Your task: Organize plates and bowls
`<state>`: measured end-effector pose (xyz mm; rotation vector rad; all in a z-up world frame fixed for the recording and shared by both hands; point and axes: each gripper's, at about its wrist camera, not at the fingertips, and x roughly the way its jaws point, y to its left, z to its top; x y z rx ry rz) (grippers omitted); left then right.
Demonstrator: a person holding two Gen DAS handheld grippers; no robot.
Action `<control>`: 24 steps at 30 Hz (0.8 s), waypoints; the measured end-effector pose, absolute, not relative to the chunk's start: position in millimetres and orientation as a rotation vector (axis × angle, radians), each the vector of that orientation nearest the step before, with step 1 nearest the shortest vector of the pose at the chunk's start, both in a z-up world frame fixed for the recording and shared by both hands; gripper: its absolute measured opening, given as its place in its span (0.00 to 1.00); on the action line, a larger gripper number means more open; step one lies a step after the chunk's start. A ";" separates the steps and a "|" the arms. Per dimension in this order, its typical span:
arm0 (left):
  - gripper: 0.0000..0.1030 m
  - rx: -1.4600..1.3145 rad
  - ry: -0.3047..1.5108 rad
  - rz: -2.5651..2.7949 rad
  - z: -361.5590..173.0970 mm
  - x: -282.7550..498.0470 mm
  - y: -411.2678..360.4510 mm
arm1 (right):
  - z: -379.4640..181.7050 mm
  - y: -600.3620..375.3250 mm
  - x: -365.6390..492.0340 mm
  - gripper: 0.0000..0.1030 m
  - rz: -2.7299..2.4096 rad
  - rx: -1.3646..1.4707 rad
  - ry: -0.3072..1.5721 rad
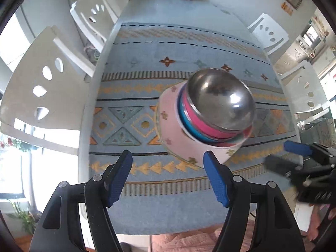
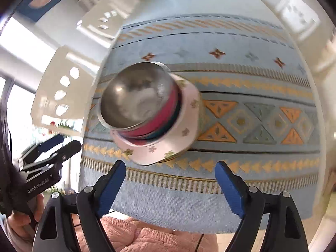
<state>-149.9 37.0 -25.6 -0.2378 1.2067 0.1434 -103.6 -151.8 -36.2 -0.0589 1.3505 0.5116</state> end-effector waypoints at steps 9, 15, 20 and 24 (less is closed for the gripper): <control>0.66 -0.196 1.205 0.144 -29.0 -154.5 9.3 | -41.1 -131.3 -113.6 0.83 0.525 -0.146 1.317; 0.66 -0.200 1.205 0.157 -31.2 -150.6 9.7 | -45.5 -135.0 -109.7 0.83 0.506 -0.147 1.319; 0.66 -0.186 1.223 0.140 -34.5 -145.9 5.9 | -48.2 -136.9 -105.2 0.83 0.484 -0.146 1.319; 0.66 -0.175 1.232 0.138 -36.3 -143.0 3.1 | -47.4 -134.8 -101.5 0.83 0.491 -0.150 1.313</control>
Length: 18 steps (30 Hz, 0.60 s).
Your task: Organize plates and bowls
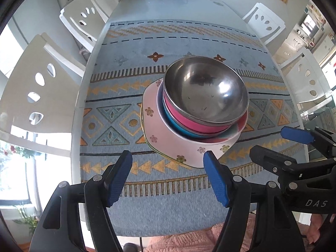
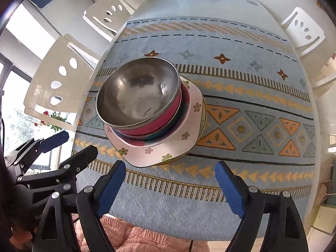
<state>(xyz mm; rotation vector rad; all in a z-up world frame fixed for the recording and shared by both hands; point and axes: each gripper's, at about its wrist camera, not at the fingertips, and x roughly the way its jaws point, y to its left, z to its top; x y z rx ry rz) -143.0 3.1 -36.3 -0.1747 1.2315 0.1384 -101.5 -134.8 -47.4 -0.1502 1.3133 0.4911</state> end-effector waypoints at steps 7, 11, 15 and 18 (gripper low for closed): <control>0.66 -0.169 1.244 0.144 -38.7 -139.1 0.2 | -50.7 -136.9 -96.3 0.83 0.498 -0.143 1.327; 0.66 -0.171 1.255 0.148 -41.0 -138.4 -1.6 | -54.9 -138.8 -93.7 0.83 0.498 -0.135 1.345; 0.66 -0.181 1.267 0.148 -44.0 -138.5 -1.2 | -59.2 -139.5 -91.0 0.83 0.499 -0.132 1.363; 0.66 -0.182 1.270 0.152 -44.7 -138.7 -1.0 | -60.8 -139.0 -90.6 0.83 0.500 -0.135 1.369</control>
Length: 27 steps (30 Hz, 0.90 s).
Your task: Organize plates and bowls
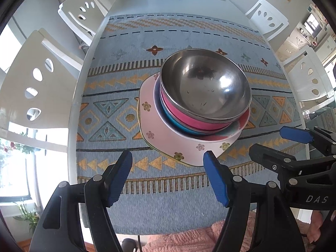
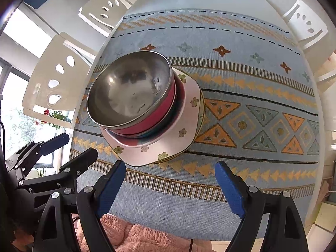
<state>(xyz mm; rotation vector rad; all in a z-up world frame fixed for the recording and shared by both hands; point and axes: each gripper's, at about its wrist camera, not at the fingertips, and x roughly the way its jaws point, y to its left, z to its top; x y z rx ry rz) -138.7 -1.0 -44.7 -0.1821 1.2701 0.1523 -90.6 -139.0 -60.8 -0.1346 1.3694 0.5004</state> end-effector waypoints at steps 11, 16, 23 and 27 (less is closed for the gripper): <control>0.66 -0.173 1.300 0.158 -49.6 -138.1 -0.9 | -63.8 -135.2 -92.9 0.83 0.507 -0.155 1.383; 0.66 -0.168 1.298 0.155 -49.2 -137.8 -1.0 | -64.8 -136.1 -93.3 0.83 0.501 -0.147 1.389; 0.66 -0.167 1.301 0.156 -50.2 -137.3 -1.9 | -66.0 -137.3 -92.7 0.83 0.497 -0.144 1.397; 0.66 -0.168 1.304 0.155 -50.7 -137.4 -2.0 | -68.3 -137.5 -92.6 0.83 0.494 -0.146 1.407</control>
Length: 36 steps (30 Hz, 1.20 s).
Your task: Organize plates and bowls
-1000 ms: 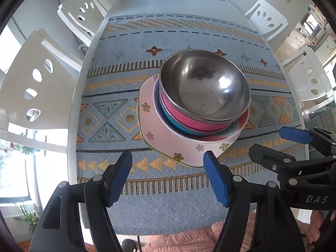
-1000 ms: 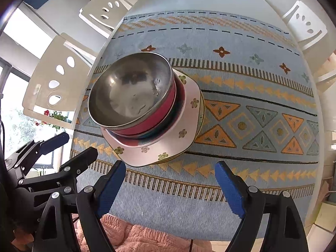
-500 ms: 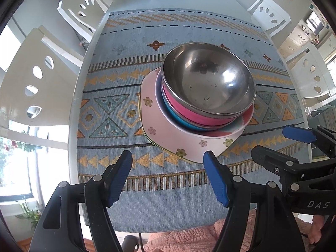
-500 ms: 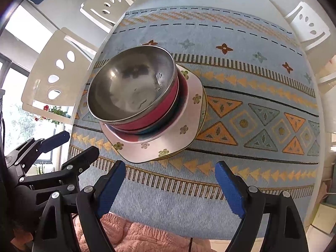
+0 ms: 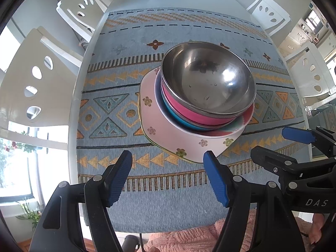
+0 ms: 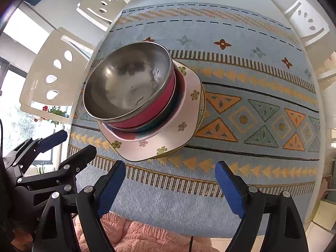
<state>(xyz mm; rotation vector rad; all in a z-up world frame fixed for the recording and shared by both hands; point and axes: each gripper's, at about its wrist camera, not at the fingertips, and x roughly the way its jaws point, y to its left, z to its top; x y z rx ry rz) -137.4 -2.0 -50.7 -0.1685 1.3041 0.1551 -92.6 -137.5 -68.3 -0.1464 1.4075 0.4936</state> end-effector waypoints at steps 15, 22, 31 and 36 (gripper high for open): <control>0.66 -0.166 1.315 0.158 -52.4 -137.6 -1.9 | -69.3 -138.2 -92.0 0.83 0.496 -0.156 1.405; 0.66 -0.163 1.310 0.164 -51.2 -138.7 -0.5 | -66.0 -138.6 -92.4 0.83 0.499 -0.174 1.386; 0.66 -0.170 1.304 0.169 -50.1 -141.7 3.0 | -62.2 -136.0 -93.8 0.83 0.504 -0.191 1.370; 0.66 -0.159 1.300 0.179 -48.5 -144.1 4.4 | -60.7 -134.5 -95.8 0.83 0.507 -0.196 1.362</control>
